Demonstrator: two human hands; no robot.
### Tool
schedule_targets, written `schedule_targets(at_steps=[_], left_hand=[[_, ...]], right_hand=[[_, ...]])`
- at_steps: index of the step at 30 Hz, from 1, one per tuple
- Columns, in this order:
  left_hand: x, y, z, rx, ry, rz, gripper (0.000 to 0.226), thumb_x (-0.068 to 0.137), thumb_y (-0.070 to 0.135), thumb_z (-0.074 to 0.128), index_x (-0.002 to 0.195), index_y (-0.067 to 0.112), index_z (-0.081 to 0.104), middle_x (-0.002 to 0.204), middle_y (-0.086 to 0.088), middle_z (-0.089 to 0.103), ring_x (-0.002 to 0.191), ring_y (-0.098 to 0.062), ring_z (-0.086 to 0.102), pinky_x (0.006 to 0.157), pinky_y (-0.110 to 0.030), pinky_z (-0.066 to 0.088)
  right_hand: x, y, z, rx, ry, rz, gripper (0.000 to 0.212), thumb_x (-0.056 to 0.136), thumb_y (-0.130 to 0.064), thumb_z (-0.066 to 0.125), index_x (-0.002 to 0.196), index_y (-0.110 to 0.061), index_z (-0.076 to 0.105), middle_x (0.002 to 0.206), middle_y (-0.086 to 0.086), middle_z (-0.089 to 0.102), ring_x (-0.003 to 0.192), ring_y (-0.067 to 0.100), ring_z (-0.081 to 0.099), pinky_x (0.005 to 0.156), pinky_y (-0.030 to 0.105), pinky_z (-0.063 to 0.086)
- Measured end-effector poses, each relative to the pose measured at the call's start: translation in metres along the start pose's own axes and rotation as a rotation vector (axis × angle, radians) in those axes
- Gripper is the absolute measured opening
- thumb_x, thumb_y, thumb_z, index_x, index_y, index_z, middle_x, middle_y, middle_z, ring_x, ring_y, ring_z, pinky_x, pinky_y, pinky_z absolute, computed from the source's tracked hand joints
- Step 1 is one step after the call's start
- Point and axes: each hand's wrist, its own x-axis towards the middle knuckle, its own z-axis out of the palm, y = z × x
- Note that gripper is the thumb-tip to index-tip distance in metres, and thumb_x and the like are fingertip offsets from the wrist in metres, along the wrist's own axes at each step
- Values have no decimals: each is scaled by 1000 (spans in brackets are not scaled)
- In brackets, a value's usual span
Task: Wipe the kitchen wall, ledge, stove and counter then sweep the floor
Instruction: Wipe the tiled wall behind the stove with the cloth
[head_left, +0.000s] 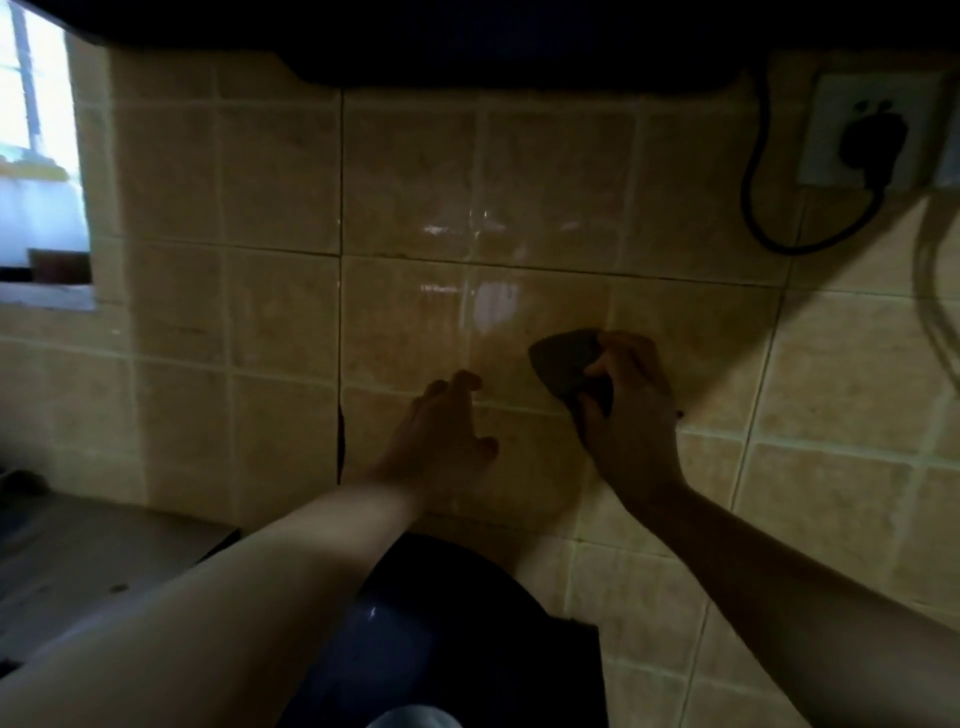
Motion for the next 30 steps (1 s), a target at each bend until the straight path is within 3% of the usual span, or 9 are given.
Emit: schedule_targets(at_steps=[6,10,13,16,20,23,25,30], left_hand=[[36,-7,6,52,66,107,66,86,20,64,142,23,29,141,-2,33,122,-26,42,95,-41,46],[46,-16,15,152,114,200,71,83,22,67,143,20,29,145,-1,29,131,-22,29,101,-40,40],[55,-20,13,177,185,229,76,80,23,68,144,21,27,146,0,27,132,-24,26,103,-43,38],[66,-16,6,204,255,292,80,79,22,68,146,24,24,149,1,25,134,-24,23,105,-42,36],[77,-1,-9,217,350,350,83,79,22,70,147,24,23,150,3,21,134,-24,20,103,-42,38],[86,3,-19,206,415,372,82,77,15,69,146,23,26,150,3,21,134,-24,20,101,-40,39],[90,-1,-20,212,439,356,81,76,13,70,144,22,28,149,2,23,133,-25,21,98,-38,40],[91,-23,-14,247,444,375,78,73,11,71,141,23,33,146,-1,29,130,-30,29,93,-38,41]], right_hand=[[38,30,18,-174,99,-115,29,76,5,66,104,1,60,130,25,46,120,40,46,95,43,46],[13,65,40,-586,11,-260,60,80,-19,66,132,-2,43,142,26,38,128,44,38,105,55,29],[8,75,40,-754,13,-382,69,80,-22,70,136,-1,35,145,25,29,132,42,29,107,57,20],[29,74,34,-697,110,-367,61,85,-13,63,138,2,36,147,24,30,135,39,26,110,50,19],[90,65,15,-608,265,-161,55,88,-11,60,137,5,41,141,28,40,129,44,38,102,49,37],[112,56,21,-492,356,-85,57,90,-10,56,142,3,34,146,26,33,134,42,31,105,48,34],[94,52,44,-460,347,-172,57,93,-20,48,144,-2,28,149,25,28,136,40,28,106,50,32],[22,56,81,-560,23,-621,54,90,-21,38,141,-7,28,149,15,26,138,32,24,110,47,29]])
